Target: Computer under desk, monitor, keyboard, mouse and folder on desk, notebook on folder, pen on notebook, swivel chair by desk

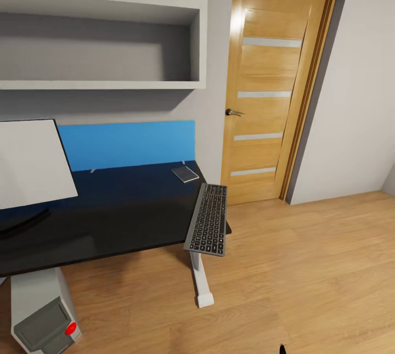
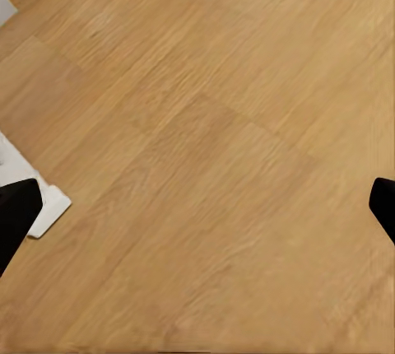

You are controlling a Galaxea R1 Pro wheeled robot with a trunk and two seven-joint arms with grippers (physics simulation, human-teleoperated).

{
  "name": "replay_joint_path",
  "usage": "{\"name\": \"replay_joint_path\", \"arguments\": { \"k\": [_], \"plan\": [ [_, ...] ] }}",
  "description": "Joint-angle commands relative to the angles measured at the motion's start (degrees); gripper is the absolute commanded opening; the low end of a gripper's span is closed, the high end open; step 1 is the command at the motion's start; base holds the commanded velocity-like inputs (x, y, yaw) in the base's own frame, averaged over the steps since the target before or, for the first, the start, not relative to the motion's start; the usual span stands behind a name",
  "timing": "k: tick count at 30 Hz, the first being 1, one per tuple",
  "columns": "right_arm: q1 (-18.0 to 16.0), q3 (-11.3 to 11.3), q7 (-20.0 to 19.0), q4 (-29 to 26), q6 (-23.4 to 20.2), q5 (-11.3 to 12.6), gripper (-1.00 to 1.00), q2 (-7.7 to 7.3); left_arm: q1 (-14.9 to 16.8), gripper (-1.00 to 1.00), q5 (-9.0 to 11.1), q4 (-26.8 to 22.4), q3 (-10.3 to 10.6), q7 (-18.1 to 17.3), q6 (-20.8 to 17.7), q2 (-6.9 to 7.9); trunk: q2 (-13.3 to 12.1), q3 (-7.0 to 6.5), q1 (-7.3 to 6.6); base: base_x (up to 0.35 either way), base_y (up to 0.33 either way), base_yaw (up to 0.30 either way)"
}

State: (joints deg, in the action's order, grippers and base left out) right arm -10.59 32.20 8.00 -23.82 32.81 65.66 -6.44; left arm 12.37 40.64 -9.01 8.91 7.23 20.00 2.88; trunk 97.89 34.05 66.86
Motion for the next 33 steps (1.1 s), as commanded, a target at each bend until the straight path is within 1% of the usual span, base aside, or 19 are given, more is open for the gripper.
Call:
{"name": "replay_joint_path", "arguments": {
  "k": [1,4,7,8,20,25,33],
  "plan": [
    [-0.04,0.46,0.52,-0.05,0.27,-0.28,1.00,0.05,0.02,1.00,0.14,-0.04,0.49,0.42,0.12,0.02,0.03,0.06,-0.01,0.000,0.000,0.000],
    [-0.04,0.51,0.52,0.03,0.35,-1.49,1.00,0.33,0.02,1.00,0.14,-0.04,0.47,0.42,0.12,0.03,0.03,0.06,-0.01,0.000,0.000,0.000],
    [-0.04,0.55,0.52,0.17,0.40,-1.94,1.00,0.47,0.02,1.00,0.14,-0.04,0.45,0.42,0.12,0.02,0.03,0.06,-0.01,0.000,0.000,0.000],
    [-0.04,0.50,0.52,1.50,0.48,-2.38,1.00,0.61,0.02,1.00,0.14,-0.04,0.41,0.47,0.12,0.04,0.03,0.06,-0.01,0.000,0.000,0.000],
    [-0.04,0.32,0.52,2.19,0.59,-2.46,1.00,0.64,0.02,1.00,0.14,0.13,0.40,0.51,0.17,0.02,0.03,0.06,-0.01,0.000,-0.007,0.002],
    [-0.04,0.32,0.52,2.20,0.59,-2.46,1.00,0.64,0.02,1.00,0.14,0.13,0.40,0.45,0.20,0.02,0.03,0.06,-0.01,0.000,-0.201,0.148],
    [-0.04,0.32,0.52,2.26,0.62,-2.47,1.00,0.64,0.02,1.00,0.14,0.31,0.50,0.38,-0.07,-0.04,0.03,0.06,-0.01,0.000,-0.320,0.255]
  ]
}}
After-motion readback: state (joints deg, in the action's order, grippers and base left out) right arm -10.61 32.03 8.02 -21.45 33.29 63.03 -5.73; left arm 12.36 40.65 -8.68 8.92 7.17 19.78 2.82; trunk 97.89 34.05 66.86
